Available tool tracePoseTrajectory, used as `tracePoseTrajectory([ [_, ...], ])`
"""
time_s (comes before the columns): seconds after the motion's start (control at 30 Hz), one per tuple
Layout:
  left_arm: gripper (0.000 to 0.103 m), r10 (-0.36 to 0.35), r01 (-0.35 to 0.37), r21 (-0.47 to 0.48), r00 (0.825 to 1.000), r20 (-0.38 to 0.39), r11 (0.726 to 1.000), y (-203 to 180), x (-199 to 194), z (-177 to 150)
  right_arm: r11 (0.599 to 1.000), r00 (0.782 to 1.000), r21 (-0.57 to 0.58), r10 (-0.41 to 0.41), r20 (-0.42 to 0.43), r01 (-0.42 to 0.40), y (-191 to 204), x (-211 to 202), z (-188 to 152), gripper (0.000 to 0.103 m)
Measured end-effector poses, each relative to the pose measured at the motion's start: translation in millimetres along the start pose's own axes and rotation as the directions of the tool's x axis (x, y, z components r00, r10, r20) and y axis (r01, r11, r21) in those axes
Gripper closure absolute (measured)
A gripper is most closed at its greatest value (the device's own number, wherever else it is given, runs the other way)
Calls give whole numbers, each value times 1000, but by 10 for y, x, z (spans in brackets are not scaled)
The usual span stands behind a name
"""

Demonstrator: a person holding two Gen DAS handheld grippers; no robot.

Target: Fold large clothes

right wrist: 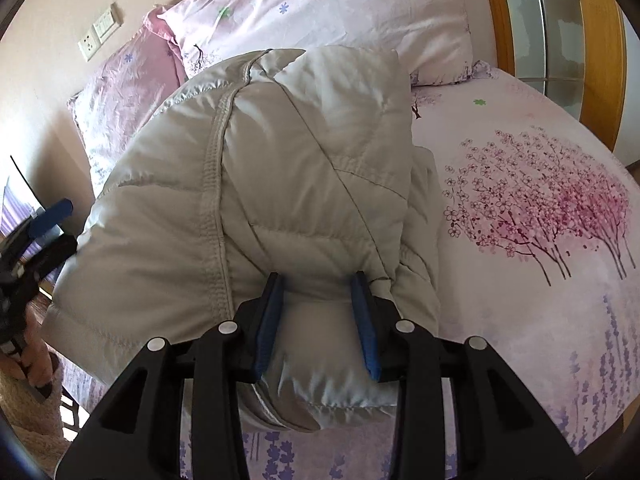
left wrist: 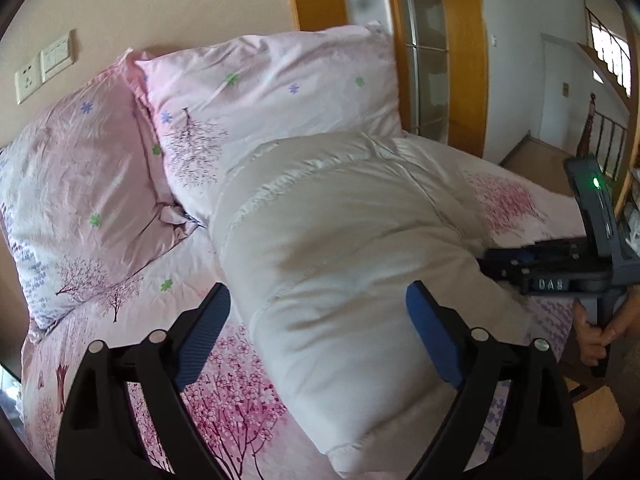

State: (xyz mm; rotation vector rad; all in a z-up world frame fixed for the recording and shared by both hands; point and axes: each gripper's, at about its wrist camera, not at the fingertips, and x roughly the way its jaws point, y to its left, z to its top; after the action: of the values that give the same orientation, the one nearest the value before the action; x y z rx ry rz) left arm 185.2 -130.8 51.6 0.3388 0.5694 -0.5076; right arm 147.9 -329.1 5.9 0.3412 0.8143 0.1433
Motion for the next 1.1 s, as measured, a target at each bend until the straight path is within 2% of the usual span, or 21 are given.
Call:
tracePoseTrajectory([
  [0.07, 12, -2, 2, 11, 999, -36, 1000, -60, 114, -57, 1000, 1000, 4, 8, 0, -8, -10, 1, -5, 67],
  [0.17, 12, -46, 43, -46, 996, -80, 998, -25, 265, -138, 1000, 1000, 4, 13, 1, -13, -29, 11, -18, 67],
  [0.37, 11, 6, -7, -9, 997, -72, 1000, -107, 328, -196, 1000, 1000, 8, 22, 5, -22, -44, 19, -28, 67],
  [0.7, 9, 13, -14, -17, 998, -61, 1000, -112, 362, -225, 999, 999, 10, 34, 11, -34, -63, 27, -40, 67],
  [0.77, 9, -17, 16, -34, 999, -46, 999, -52, 291, -196, 999, 999, 7, 31, -3, -31, -60, -2, -9, 67],
  [0.8, 9, -33, 31, -48, 999, -36, 998, 9, 244, -166, 999, 999, 18, 36, -23, -36, -64, -50, 49, 66],
  [0.87, 9, -8, 11, -76, 999, 33, 997, 191, 89, -85, 998, 998, 38, 57, -32, -56, -82, -158, 184, 64],
  [0.9, 9, 17, -12, -84, 998, 67, 996, 276, 32, -45, 997, 998, 45, 65, 10, -66, -95, -279, 312, 62],
  [0.93, 9, 60, -51, -99, 994, 90, 994, 406, 9, 23, 997, 997, 47, 64, 45, -66, -103, -339, 414, 53],
  [1.0, 9, 93, -82, -125, 992, 84, 989, 551, 67, 98, 996, 994, 49, 63, 91, -68, -82, -420, 700, 50],
  [1.1, 9, 96, -93, -167, 995, 13, 982, 719, 301, 162, 995, 995, 53, 75, 71, -79, -30, -290, 1017, 50],
])
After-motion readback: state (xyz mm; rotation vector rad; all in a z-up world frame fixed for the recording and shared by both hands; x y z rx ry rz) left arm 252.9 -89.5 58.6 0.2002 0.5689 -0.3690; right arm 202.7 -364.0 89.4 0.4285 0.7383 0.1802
